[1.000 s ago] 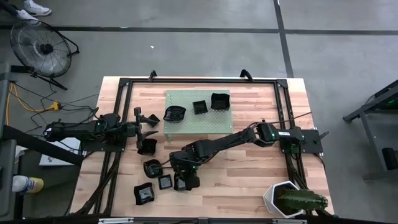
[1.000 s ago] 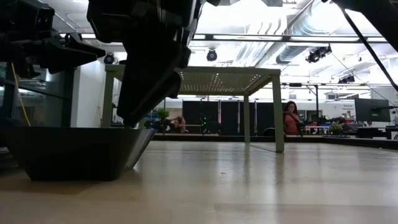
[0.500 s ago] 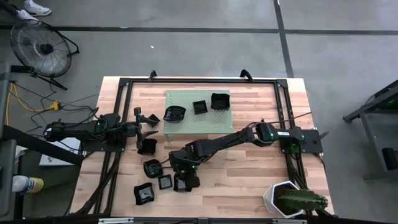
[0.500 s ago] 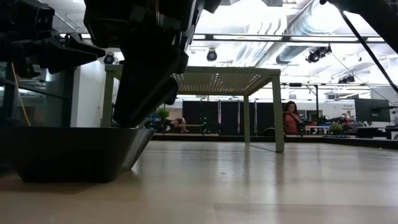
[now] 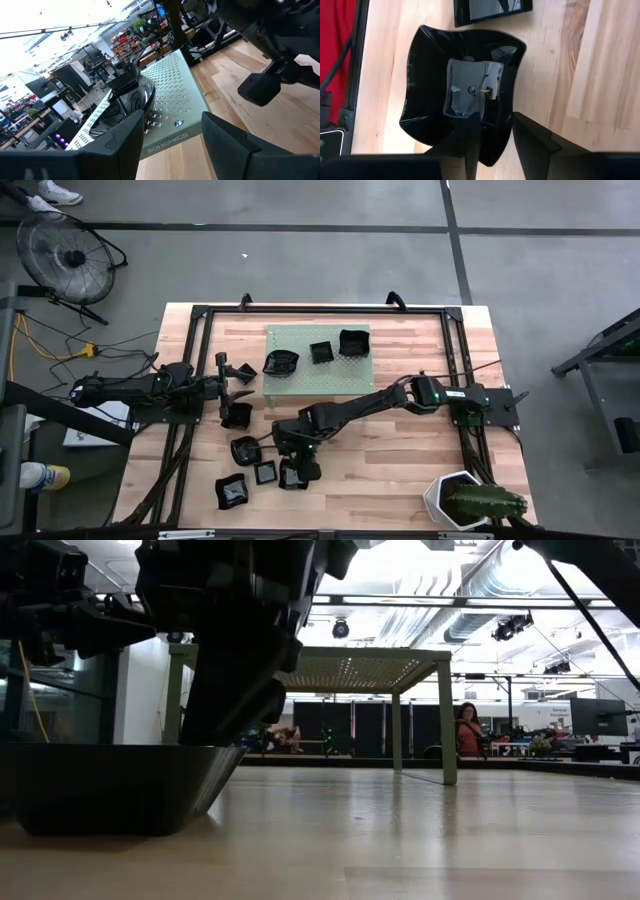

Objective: Pick & Place Mini shaped plates
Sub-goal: Stack the distorted square plate on top of the other distorted square plates on the shelf

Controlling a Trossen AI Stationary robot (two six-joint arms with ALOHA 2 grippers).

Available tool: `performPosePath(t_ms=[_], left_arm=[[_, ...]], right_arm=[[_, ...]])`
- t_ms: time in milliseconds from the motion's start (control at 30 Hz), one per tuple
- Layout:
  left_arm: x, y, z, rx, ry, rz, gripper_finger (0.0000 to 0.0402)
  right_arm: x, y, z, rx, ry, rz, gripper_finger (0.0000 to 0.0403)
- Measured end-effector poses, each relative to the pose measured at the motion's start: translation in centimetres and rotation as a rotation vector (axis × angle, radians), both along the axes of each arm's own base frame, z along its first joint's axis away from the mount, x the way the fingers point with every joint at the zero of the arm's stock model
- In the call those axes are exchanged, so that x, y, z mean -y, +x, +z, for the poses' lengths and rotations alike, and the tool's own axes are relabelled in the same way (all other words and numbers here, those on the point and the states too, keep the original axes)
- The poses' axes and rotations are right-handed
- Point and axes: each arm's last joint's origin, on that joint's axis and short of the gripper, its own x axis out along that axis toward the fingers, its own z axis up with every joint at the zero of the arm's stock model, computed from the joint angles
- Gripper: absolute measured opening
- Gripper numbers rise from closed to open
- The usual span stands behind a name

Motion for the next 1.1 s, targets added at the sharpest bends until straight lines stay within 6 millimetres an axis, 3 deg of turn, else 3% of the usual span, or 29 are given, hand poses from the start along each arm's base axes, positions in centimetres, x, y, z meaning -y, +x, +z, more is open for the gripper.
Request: performPosePath(t_ms=[467, 900, 1100], left_arm=[[0.0, 0.0, 0.0, 0.0, 0.0, 0.0, 0.0193], [0.0, 0.0, 0.0, 0.0, 0.0, 0.0, 0.0193], [0.0, 0.0, 0.0, 0.0, 0.0, 0.0, 0.0193]], right_arm=[[0.1, 0.1, 0.0, 0.0, -0.011, -0.019, 0.0007], [-0.2, -0.4, 1.7, 0.04, -0.132, -0.069, 0.0001], [0.3, -1.6, 4.4, 0.043, -0.198, -0.098, 0.0001]])
